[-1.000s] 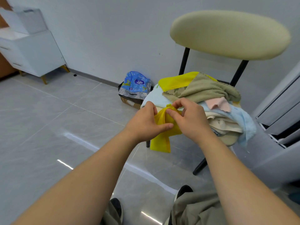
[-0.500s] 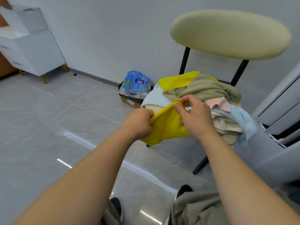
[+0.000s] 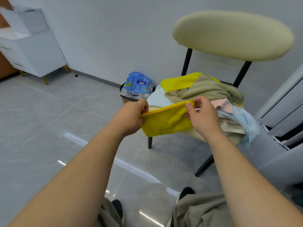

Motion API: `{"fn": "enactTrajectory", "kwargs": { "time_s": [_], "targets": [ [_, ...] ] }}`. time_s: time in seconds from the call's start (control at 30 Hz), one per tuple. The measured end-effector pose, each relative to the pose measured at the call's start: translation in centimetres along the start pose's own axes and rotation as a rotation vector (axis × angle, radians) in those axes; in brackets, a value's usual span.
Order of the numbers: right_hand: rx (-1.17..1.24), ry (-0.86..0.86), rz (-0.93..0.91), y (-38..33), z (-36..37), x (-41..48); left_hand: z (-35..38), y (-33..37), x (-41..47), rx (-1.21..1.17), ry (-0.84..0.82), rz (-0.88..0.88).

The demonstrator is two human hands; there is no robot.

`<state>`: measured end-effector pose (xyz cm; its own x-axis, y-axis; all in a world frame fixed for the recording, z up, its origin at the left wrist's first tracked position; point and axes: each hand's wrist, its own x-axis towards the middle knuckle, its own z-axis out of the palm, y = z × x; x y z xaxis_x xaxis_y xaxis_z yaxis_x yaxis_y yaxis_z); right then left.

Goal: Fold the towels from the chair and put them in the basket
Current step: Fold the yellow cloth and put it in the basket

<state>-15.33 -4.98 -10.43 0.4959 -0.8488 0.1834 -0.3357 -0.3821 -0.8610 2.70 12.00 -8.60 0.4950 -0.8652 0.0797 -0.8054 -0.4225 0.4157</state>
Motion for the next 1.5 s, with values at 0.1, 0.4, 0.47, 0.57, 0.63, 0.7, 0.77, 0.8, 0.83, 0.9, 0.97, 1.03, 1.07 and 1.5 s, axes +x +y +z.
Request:
{"fn": "enactTrajectory", "kwargs": {
  "time_s": [0.1,0.4,0.47,0.57,0.63,0.7,0.77,0.8,0.83,0.9,0.97,1.03,1.07,1.5],
  "targets": [
    [-0.020,0.029,0.014,0.1,-0.1,0.1,0.0,0.2,-0.1,-0.017,-0.007,0.022],
    [-0.030,0.067,0.037,0.4,-0.4,0.3,-0.1,1.3,-0.2,-0.101,0.029,-0.036],
    [-0.029,0.055,0.045,0.3,-0.4,0.3,-0.1,1.4,-0.2,-0.139,0.059,-0.050],
    [-0.021,0.041,0.058,0.2,-0.5,0.3,-0.2,1.5,-0.1,-0.168,0.090,-0.073],
    [-0.017,0.039,0.061,0.3,-0.6,0.4,-0.2,1.4,-0.1,-0.231,0.119,-0.092],
    [-0.012,0.034,0.062,0.4,-0.6,0.4,-0.3,1.3,-0.1,-0.302,0.123,-0.121],
    [0.016,0.032,0.067,0.4,-0.4,0.4,-0.3,1.3,0.0,-0.320,0.099,-0.142],
    [0.031,0.028,0.072,0.4,-0.4,0.4,-0.3,1.2,0.1,-0.328,0.097,-0.157],
    [0.040,0.019,0.083,0.2,-0.4,0.4,-0.3,1.2,0.1,-0.350,0.106,-0.179],
    [0.077,-0.009,0.110,0.0,-0.4,0.5,-0.3,1.1,0.3,-0.421,0.139,-0.224],
    [0.172,-0.065,0.139,0.0,-0.4,0.6,-0.2,1.0,0.4,-0.482,0.166,-0.263],
    [0.221,-0.121,0.146,-0.3,-0.5,0.3,-0.1,0.9,0.6,-0.519,0.201,-0.301],
    [0.223,-0.135,0.144,-0.3,-0.5,0.3,-0.1,0.9,0.6,-0.533,0.221,-0.321],
    [0.033,0.040,-0.013,-2.1,0.3,-0.9,-0.5,3.0,0.0,-0.391,0.431,-0.265]
  ]
}}
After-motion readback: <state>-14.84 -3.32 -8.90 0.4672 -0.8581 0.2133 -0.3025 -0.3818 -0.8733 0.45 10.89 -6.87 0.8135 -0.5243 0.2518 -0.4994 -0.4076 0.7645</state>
